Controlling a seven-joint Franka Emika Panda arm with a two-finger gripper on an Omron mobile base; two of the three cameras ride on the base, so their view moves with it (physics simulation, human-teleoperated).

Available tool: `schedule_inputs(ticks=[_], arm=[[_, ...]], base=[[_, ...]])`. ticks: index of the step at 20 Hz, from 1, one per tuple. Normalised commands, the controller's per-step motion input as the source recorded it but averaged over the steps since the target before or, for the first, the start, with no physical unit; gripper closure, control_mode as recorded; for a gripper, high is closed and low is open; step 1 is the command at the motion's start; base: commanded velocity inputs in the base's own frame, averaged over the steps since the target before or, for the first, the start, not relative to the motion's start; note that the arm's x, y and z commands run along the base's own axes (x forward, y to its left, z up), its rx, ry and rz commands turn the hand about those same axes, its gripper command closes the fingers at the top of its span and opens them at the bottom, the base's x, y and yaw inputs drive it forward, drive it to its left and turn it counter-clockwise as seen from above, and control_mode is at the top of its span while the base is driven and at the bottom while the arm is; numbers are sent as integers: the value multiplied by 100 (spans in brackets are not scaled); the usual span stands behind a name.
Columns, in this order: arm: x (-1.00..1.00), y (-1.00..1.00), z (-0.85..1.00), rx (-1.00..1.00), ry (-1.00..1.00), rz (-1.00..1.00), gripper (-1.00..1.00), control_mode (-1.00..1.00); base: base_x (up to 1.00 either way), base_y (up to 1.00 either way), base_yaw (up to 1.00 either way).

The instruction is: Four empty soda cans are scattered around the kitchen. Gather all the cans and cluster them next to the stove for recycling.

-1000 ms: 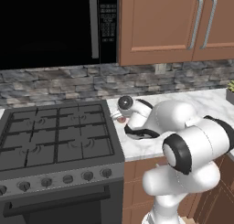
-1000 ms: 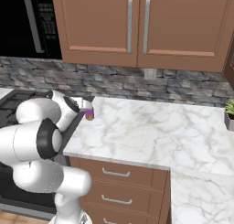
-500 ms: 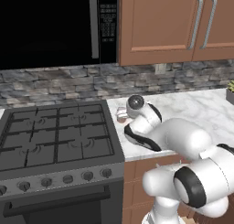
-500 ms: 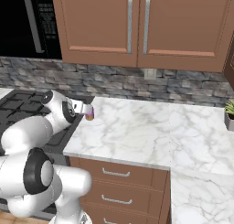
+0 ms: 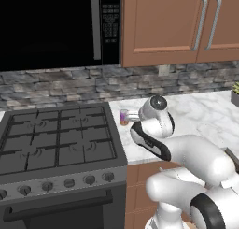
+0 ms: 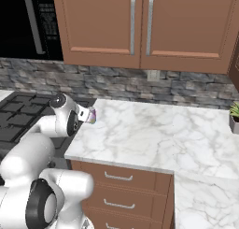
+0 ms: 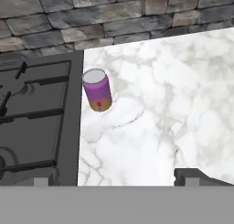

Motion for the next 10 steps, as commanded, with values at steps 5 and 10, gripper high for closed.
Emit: schedule_inputs(ticks=[5,10], arm=[[0,-11,0,14,5,3,-100,-100],[0,0,0,0,0,0,-100,100]], base=[[0,0,0],[-13,-1,4]])
